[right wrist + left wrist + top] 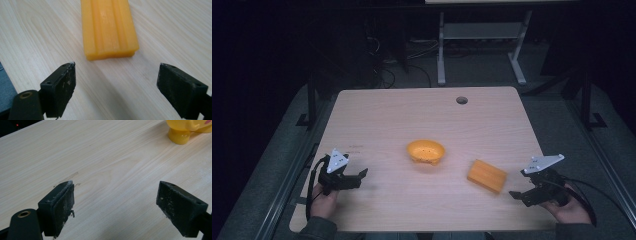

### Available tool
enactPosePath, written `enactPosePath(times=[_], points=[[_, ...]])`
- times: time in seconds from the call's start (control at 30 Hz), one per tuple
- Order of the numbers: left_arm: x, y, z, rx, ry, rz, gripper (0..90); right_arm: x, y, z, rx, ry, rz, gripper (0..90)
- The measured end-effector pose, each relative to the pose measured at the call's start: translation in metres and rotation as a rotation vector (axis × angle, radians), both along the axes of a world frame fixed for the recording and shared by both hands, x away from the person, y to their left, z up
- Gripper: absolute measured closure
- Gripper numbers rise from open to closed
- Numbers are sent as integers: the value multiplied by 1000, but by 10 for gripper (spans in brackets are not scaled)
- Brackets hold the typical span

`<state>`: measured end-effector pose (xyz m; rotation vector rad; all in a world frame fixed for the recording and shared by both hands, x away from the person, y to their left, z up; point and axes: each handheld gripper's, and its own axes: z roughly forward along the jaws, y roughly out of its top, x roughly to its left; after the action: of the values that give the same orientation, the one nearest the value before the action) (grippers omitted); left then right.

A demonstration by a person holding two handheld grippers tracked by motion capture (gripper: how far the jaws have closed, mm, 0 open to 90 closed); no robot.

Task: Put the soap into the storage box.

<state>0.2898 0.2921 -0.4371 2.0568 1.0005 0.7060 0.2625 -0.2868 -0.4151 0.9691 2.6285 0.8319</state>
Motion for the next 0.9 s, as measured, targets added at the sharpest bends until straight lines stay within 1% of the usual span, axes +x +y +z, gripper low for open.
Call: enactPosePath(times=[0.07,0.27,0.33,0.4,0.6,0.9], points=[[0,1,0,5,0,0,141,3,2,2,-4,3,6,149],[0,1,1,-1,-2,2,141,10,11,4,-12,13,22,149],[-1,1,1,-8,-7,4,141,12,13,4,-12,10,29,149],[0,2,1,-5,-5,6,141,14,16,4,-17,16,34,149],[-1,3,2,-15,-10,11,141,21,25,6,-29,28,55,148],[-1,2,2,-15,-11,8,141,31,38,9,-35,38,80,144]])
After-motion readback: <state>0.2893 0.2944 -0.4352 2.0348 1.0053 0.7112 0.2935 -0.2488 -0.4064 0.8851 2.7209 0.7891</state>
